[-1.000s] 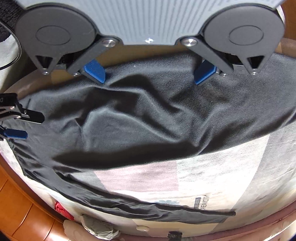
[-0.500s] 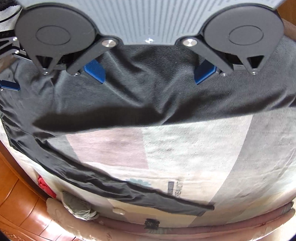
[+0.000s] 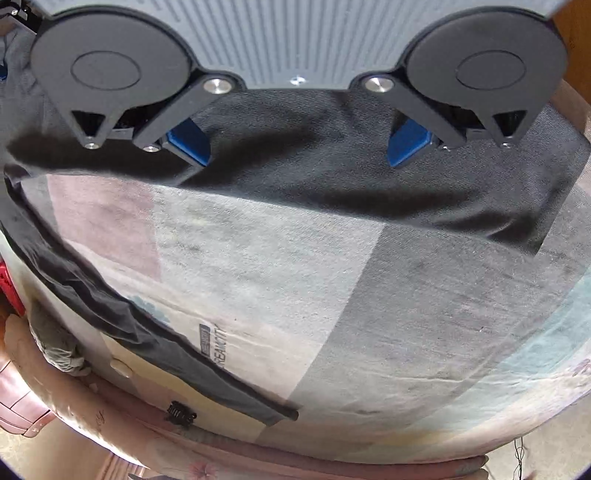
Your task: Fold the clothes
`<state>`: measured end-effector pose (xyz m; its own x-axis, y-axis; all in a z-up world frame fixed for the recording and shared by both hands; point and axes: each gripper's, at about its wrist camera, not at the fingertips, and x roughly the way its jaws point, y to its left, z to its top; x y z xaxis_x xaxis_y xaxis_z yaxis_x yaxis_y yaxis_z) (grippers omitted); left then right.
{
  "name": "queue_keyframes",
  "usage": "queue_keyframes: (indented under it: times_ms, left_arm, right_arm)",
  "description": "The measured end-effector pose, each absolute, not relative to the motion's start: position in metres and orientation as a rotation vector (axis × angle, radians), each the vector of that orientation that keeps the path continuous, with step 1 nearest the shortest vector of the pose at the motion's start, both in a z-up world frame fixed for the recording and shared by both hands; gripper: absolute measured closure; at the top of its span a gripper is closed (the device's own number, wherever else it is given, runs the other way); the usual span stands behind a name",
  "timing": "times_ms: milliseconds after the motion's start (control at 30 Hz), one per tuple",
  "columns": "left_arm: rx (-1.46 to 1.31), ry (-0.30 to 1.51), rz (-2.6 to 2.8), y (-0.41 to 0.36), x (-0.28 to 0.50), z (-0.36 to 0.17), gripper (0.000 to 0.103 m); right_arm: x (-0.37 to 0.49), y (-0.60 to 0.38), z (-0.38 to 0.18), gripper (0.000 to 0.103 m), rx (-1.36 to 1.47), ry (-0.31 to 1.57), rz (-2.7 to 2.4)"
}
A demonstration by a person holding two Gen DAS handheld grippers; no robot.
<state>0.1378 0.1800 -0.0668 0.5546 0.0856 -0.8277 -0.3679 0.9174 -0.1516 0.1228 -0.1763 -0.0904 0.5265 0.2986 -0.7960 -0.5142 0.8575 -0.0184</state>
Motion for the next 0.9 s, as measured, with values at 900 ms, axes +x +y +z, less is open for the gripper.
queue_keyframes:
  times_ms: [900]
  left_arm:
    - [-0.194, 0.955, -0.019, 0.082, 0.181, -0.053, 0.001]
  right_arm:
    - [0.328, -0.197, -0.052, 0.0, -0.113, 0.739, 0.278]
